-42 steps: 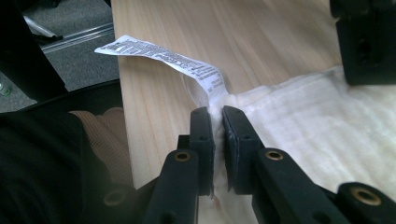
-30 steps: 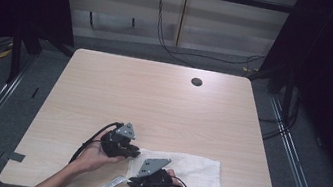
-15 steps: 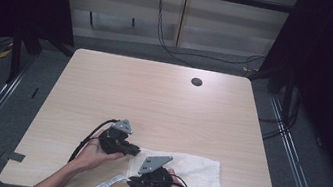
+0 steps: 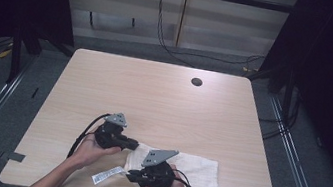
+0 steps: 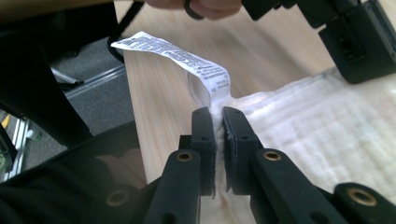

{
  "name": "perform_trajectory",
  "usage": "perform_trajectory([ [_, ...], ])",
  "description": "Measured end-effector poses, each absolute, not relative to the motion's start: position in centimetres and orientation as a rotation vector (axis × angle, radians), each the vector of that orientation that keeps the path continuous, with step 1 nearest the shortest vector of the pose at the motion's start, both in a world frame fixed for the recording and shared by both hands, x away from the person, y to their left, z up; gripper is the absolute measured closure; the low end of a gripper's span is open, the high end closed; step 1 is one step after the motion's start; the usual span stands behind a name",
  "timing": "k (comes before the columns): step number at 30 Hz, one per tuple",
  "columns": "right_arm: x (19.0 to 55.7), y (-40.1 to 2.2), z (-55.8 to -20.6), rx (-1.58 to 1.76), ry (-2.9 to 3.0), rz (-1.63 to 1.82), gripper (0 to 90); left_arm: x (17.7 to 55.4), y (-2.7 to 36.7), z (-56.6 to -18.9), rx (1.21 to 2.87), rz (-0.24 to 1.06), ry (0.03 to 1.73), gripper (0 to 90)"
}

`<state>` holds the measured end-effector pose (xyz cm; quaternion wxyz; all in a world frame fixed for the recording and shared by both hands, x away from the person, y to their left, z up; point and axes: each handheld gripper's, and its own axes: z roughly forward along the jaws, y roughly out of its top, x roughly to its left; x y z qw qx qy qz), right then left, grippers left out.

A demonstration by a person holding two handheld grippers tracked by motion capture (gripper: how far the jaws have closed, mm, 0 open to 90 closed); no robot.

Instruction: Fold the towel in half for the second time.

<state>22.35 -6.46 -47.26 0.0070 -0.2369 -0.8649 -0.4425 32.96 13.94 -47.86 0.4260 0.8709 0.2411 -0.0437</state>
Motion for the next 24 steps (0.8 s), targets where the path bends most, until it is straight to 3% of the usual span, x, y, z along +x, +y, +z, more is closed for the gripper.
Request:
perform_trajectory([
  [24, 24.5, -3.2, -44.3, -0.656, -2.708, -1.491, 84.2, 34.1, 18.0, -45.2, 2.07, -0.03, 0.668, 85.0],
])
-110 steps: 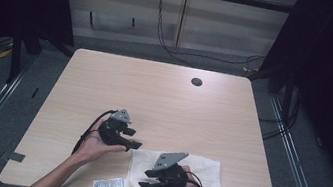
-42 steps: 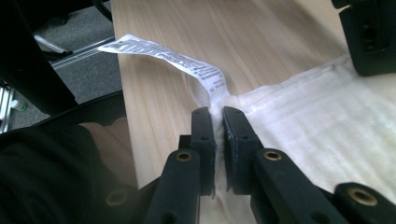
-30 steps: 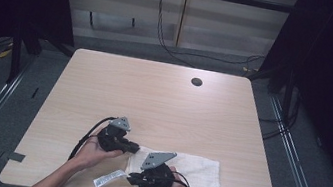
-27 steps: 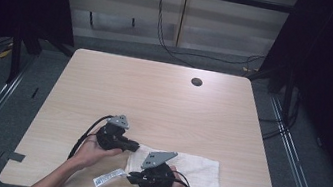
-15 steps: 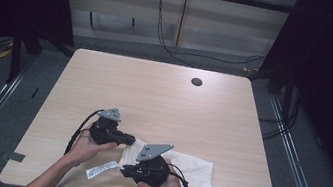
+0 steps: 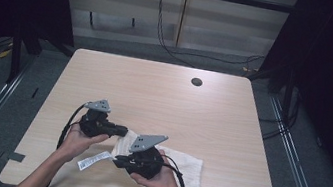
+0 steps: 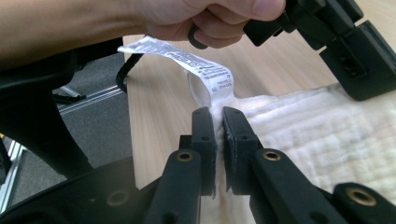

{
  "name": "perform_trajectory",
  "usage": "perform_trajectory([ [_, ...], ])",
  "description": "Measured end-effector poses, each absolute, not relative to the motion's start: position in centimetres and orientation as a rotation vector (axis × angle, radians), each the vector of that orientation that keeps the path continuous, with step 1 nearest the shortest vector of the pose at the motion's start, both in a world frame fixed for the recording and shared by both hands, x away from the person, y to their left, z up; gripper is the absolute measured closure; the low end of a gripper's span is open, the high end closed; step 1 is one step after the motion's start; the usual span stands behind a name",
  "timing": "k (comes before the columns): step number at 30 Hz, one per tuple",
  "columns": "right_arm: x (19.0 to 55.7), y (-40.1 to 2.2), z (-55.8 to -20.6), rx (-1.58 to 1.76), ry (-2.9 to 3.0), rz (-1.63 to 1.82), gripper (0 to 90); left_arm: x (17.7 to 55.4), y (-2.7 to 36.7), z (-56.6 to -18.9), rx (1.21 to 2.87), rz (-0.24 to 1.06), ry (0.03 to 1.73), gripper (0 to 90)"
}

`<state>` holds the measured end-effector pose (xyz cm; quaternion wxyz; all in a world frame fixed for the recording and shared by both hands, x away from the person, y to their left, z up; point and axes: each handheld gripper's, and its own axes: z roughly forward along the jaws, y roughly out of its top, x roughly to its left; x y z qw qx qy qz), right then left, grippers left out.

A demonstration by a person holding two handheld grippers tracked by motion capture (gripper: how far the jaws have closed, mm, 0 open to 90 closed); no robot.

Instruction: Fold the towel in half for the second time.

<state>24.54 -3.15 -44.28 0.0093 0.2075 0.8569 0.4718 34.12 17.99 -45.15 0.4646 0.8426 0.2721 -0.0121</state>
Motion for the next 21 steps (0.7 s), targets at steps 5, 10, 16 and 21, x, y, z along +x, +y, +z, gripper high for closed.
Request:
perform_trajectory([
  [5, 25.0, -2.5, -43.1, 0.623, 2.647, 1.503, 84.3, 34.4, 18.9, -44.6, 2.039, -0.026, 0.681, 85.0],
  [10, 25.3, -1.7, -42.9, 0.611, 2.632, 1.524, 84.4, 34.6, 19.9, -44.0, 2.011, -0.009, 0.693, 85.0],
  [16, 25.9, -0.5, -42.4, 0.592, 2.628, 1.55, 84.6, 34.7, 21.0, -43.3, 1.985, 0.014, 0.709, 85.1],
  [21, 26.3, 0.4, -41.6, 0.57, 2.612, 1.575, 84.6, 34.8, 21.9, -42.6, 1.965, 0.036, 0.722, 85.2],
])
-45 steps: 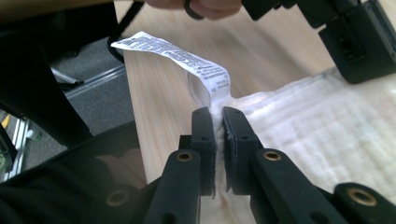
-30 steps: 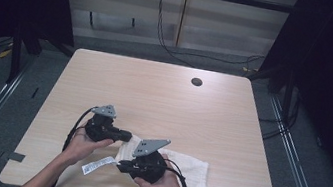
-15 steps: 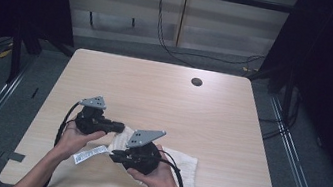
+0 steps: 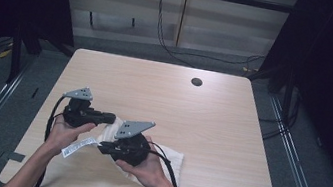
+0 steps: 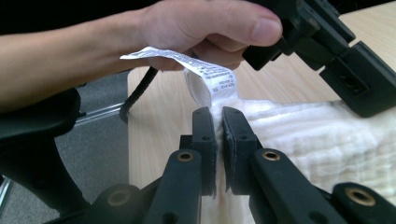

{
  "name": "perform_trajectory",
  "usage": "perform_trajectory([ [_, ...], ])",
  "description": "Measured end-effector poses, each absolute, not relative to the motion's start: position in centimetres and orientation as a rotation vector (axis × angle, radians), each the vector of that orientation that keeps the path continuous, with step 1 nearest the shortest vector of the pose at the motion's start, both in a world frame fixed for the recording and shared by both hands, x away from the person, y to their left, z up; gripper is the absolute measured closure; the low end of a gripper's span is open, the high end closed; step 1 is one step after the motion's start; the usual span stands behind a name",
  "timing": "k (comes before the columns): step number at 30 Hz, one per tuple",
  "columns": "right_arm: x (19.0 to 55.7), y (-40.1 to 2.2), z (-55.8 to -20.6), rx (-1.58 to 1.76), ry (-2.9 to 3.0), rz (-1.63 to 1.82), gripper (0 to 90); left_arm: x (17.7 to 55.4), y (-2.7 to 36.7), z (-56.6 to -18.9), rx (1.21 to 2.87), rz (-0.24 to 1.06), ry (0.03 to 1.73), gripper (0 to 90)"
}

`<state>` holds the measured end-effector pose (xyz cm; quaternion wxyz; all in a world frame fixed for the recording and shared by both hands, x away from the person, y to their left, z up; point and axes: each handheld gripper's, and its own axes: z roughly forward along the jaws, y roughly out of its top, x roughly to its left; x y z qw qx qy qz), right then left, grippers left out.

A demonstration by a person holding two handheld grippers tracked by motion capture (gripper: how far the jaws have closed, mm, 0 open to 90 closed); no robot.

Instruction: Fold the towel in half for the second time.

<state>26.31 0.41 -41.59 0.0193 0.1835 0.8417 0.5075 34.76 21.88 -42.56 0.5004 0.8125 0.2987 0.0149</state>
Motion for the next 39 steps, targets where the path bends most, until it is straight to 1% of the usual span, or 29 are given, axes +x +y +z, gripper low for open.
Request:
perform_trajectory([
  [4, 26.4, 1.0, -41.0, 0.553, 2.604, 1.593, 84.7, 34.6, 22.5, -41.5, 1.951, 0.061, 0.711, 85.2],
  [8, 26.2, 1.4, -40.0, 0.526, 2.575, 1.611, 84.7, 34.2, 23.3, -40.3, 1.937, 0.117, 0.704, 85.2],
  [12, 26.2, 1.2, -39.4, 0.523, 2.554, 1.63, 84.8, 34.2, 23.4, -40.4, 1.934, 0.114, 0.715, 85.2],
  [18, 25.8, 0.2, -40.1, 0.541, 2.56, 1.605, 84.7, 34.2, 21.7, -41.0, 1.978, 0.094, 0.695, 85.2],
  [25, 25.0, -1.7, -40.1, 0.554, 2.545, 1.563, 84.7, 33.8, 19.5, -41.6, 2.024, 0.11, 0.664, 85.1],
  [32, 24.7, -3.3, -40.2, 0.587, 2.546, 1.543, 84.7, 33.9, 17.8, -42.1, 2.05, 0.074, 0.645, 85.1],
  [39, 24.0, -4.8, -40.8, 0.636, 2.533, 1.528, 84.6, 33.8, 15.0, -42.7, 2.096, 0.052, 0.614, 85.0],
])
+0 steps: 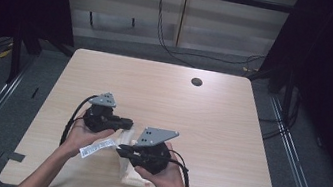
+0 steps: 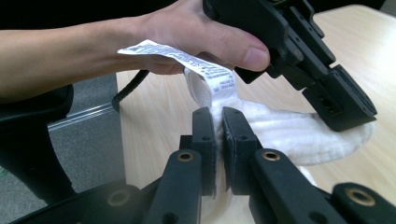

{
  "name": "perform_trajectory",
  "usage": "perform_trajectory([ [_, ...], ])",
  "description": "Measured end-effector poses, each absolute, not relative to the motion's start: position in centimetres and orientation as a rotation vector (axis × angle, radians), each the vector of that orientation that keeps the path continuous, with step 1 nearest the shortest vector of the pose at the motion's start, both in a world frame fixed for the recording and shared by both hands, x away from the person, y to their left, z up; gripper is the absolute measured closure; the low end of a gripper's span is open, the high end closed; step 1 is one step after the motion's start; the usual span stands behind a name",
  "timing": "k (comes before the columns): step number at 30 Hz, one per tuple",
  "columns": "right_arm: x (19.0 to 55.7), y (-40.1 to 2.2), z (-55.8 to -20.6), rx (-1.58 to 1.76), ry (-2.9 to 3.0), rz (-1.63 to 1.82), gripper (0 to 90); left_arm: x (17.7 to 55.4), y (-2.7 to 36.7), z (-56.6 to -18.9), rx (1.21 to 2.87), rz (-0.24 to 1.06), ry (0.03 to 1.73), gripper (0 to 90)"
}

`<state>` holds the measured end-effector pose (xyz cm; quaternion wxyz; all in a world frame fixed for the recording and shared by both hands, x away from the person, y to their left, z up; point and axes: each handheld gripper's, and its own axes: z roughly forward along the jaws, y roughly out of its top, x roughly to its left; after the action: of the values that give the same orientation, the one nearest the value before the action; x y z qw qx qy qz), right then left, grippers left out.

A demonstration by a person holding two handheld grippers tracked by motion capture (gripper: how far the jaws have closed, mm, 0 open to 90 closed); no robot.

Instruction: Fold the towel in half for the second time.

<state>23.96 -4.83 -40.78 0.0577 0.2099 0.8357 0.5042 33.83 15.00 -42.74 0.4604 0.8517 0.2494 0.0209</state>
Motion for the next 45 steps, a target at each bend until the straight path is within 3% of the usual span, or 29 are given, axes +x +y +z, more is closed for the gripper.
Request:
perform_trajectory([
  [17, 23.0, -8.8, -43.1, 0.742, 2.53, 1.447, 84.0, 34.3, 9.9, -44.4, 2.174, 0.023, 0.568, 84.7],
  [31, 23.0, -9.8, -45.5, 0.742, 2.615, 1.324, 82.1, 35.0, 7.6, -46.7, 2.22, -0.079, 0.595, 84.0],
  [45, 22.7, -11.1, -48.0, 0.809, 2.644, 1.254, 74.3, 34.7, 6.0, -48.4, 2.244, -0.1, 0.59, 77.9],
])
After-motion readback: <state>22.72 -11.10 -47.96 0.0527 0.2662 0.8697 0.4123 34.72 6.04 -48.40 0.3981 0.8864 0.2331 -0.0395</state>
